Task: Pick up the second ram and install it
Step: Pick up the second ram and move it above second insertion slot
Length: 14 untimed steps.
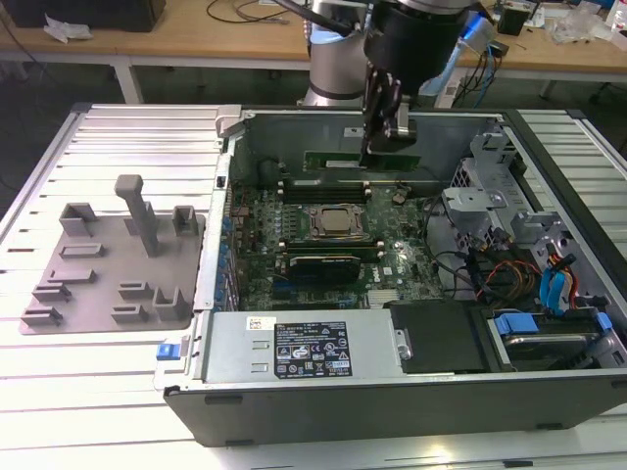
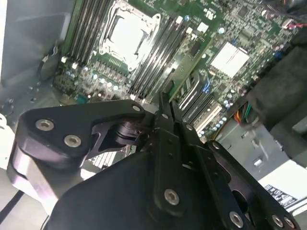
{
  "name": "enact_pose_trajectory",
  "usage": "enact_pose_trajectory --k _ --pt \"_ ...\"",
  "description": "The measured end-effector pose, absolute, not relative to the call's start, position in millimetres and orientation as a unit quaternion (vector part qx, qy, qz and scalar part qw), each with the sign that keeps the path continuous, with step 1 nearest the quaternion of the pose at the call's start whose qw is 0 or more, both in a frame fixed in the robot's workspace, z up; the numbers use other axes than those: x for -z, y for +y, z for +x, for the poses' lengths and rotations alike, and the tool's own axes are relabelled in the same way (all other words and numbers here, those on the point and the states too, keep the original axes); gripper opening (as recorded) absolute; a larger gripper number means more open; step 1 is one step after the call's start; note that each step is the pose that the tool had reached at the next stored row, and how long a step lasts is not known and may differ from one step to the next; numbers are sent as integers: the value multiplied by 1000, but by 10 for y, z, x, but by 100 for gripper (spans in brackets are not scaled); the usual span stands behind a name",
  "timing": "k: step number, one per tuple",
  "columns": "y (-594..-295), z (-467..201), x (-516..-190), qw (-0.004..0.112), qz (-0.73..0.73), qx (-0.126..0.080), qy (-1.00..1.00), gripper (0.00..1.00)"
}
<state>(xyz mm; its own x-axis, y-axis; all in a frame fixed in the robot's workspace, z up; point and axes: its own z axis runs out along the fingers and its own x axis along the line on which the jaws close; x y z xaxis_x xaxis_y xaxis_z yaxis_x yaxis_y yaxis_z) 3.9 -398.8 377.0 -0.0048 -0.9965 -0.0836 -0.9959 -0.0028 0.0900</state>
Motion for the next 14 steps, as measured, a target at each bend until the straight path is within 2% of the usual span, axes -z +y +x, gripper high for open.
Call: enact_pose_trajectory --k 8,14 --pt "-3927 385 -3591 6 705 64 -706 11" --pt "-3909 358 -3554 6 705 65 -706 11"
